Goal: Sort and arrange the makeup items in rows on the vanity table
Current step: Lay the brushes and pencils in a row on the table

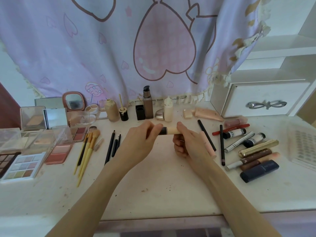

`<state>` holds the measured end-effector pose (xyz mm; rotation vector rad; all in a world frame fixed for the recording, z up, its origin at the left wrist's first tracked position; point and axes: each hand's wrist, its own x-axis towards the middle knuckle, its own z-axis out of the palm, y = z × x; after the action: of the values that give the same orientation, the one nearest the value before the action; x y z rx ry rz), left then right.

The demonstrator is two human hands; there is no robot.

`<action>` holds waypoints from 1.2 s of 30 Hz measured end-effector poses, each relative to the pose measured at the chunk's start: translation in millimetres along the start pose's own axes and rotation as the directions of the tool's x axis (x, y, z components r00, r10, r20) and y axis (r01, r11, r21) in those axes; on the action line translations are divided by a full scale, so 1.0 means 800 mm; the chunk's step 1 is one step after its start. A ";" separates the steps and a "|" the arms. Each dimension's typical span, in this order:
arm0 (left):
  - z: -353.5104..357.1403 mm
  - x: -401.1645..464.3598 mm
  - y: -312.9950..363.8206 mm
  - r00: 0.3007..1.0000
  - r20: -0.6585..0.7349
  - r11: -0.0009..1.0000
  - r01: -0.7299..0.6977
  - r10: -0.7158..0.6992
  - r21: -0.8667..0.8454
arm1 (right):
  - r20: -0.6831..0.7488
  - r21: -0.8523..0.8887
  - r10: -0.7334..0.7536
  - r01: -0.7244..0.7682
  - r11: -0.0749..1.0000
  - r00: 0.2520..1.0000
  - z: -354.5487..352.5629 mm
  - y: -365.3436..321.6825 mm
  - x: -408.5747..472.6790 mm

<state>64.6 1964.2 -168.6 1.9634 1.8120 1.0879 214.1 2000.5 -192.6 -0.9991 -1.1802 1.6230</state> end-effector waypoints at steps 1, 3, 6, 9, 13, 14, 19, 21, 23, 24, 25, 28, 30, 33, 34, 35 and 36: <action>0.000 0.002 -0.002 1.000 0.011 1.000 0.021 -0.021 0.018 | 0.001 -0.003 -0.002 0.002 1.000 1.000 0.000 0.000 0.000; 0.000 0.004 -0.001 1.000 0.006 1.000 0.000 0.000 -0.018 | -0.015 0.019 0.006 -0.006 1.000 1.000 0.000 0.000 0.001; 0.000 0.001 0.000 0.993 0.050 0.993 -0.109 0.111 -0.051 | -0.038 0.093 0.039 -0.035 0.995 0.999 -0.001 -0.001 0.003; 0.001 0.004 0.001 0.995 0.037 0.995 -0.097 0.098 -0.014 | -0.030 0.125 0.058 -0.054 0.991 0.998 -0.002 -0.002 0.005; -0.002 0.011 -0.001 0.999 0.023 0.999 -0.023 0.022 0.045 | -0.007 0.119 0.060 -0.059 0.991 0.998 -0.002 -0.002 0.006; -0.004 0.011 0.001 0.999 0.031 0.999 -0.036 0.035 0.032 | -0.010 0.120 0.058 -0.057 0.991 0.998 -0.002 -0.002 0.006; -0.004 0.011 0.006 0.985 0.049 0.984 -0.168 0.166 0.054 | -0.014 0.134 0.074 -0.071 0.988 0.997 -0.003 -0.001 0.008; -0.005 0.013 0.007 0.993 0.012 0.991 -0.122 0.121 0.052 | -0.017 0.132 0.082 -0.079 0.988 0.996 -0.003 -0.001 0.009; -0.005 0.014 0.006 0.998 -0.026 0.997 -0.062 0.064 0.053 | -0.029 0.157 0.088 -0.082 0.984 0.996 -0.003 -0.001 0.011; -0.006 0.016 0.005 0.998 -0.039 0.997 -0.045 0.047 0.064 | -0.030 0.169 0.089 -0.083 0.982 0.996 -0.004 -0.001 0.012; -0.006 0.017 0.005 0.998 -0.041 0.997 -0.037 0.040 0.071 | -0.027 0.176 0.090 -0.084 0.981 0.996 -0.004 -0.001 0.013; -0.009 0.017 0.006 0.999 -0.020 0.999 -0.032 0.033 0.043 | -0.014 0.169 0.093 -0.089 0.981 0.996 -0.004 -0.001 0.014; -0.011 0.015 0.007 0.999 0.008 0.999 -0.038 0.038 -0.030 | -0.012 0.168 0.093 -0.090 0.982 0.996 -0.004 0.000 0.014; -0.013 0.014 0.008 0.995 0.043 0.996 -0.084 0.086 -0.033 | -0.013 0.186 0.083 -0.079 0.979 0.996 -0.006 0.001 0.014; -0.013 0.015 0.009 0.995 0.037 0.996 -0.086 0.088 -0.032 | -0.010 0.194 0.072 -0.068 0.979 0.997 -0.006 0.000 0.013; -0.014 0.016 0.009 0.996 0.022 0.996 -0.081 0.082 -0.046 | -0.004 0.199 0.051 -0.049 0.979 0.999 -0.006 0.000 0.012; -0.014 0.018 0.009 0.998 0.008 0.996 -0.065 0.066 -0.069 | 0.009 0.199 0.021 -0.023 0.980 1.000 -0.006 0.000 0.011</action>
<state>61.8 1973.0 -151.3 1.9972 1.6933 1.1420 215.7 2010.2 -194.6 -0.8818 -0.9913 1.7251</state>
